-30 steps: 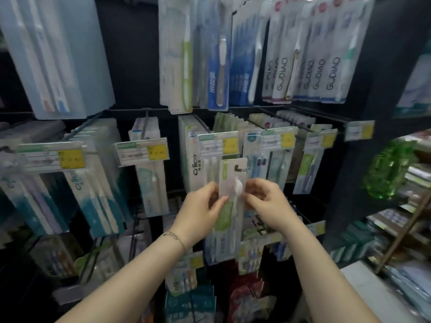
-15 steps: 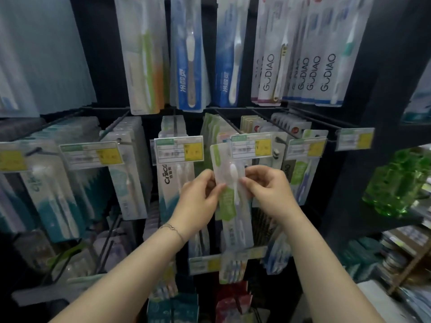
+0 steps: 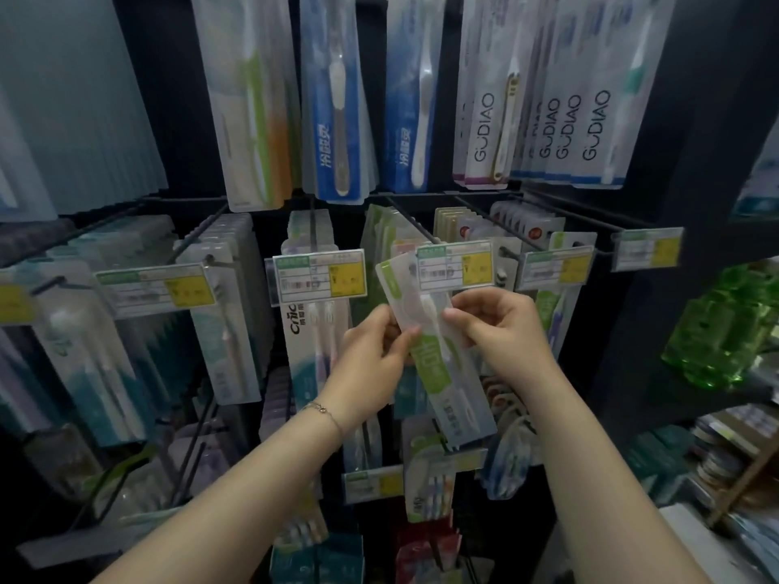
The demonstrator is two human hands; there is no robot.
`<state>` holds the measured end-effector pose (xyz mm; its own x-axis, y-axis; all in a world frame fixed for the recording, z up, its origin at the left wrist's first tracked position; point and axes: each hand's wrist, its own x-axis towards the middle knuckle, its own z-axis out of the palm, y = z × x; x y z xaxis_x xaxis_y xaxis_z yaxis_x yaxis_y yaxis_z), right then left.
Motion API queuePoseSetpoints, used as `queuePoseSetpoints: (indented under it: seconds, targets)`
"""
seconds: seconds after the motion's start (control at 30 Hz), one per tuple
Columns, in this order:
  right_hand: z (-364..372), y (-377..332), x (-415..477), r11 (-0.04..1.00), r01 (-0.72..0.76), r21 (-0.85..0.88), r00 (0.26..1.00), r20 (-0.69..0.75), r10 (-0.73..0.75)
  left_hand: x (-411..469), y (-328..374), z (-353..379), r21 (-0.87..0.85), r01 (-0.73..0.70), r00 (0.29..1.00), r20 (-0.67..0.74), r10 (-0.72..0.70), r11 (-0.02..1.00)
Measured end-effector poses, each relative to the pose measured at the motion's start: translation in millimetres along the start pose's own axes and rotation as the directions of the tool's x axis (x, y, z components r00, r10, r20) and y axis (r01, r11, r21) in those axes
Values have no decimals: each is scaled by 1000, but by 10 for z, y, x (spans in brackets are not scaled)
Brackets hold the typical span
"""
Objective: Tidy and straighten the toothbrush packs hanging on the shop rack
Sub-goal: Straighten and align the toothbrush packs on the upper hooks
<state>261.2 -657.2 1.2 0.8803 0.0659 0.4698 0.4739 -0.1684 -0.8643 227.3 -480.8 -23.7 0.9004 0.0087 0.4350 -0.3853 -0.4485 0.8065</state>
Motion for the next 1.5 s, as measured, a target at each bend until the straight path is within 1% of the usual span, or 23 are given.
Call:
queuePoseSetpoints:
  seconds: [0.17,0.27,0.37,0.6,0.8,0.93,1.0,1.07,1.17,1.27,1.37,1.43,1.5]
  targets:
    - [-41,6,22,999,18,27,999,-36,-17,9,116,34,-54,6,1000,22,-5,998]
    - [-59,20,15,999,25,22,999,-27,-24,17,117,48,-18,18,999,33,-18,1000]
    - [-20,36,20,1000,18,6,1000,-14,-18,47,81,31,43,34,999,10,-35,998]
    - [-2,91,57,1000,-13,-5,1000,-9,13,72,98,70,68,61,998,-24,-60,996]
    - [30,144,109,997,-55,-50,997,50,58,63,114,66,92,44,998,-59,-38,995]
    - [26,144,105,997,-51,-56,995,86,56,49,131,54,115,17,998,-57,-10,993]
    - [20,128,104,997,-51,-57,994,95,57,18,124,42,129,-23,996,-88,34,991]
    - [-3,116,108,996,-67,-52,992,104,72,4,71,38,135,-36,987,-153,56,990]
    - [-56,102,121,994,-92,-59,983,152,100,36,24,37,147,38,980,-199,-8,988]
    - [-111,65,133,993,-115,-39,975,186,120,115,50,60,112,72,988,-144,-56,991]
    - [-140,32,149,992,-126,-29,971,200,130,183,77,70,110,89,988,-139,-74,990]
    - [-140,31,154,991,-128,-31,972,196,132,206,77,78,62,73,987,-146,-63,995]
    - [-133,49,152,992,-126,-29,974,185,130,206,88,91,-22,76,985,-156,-78,997]
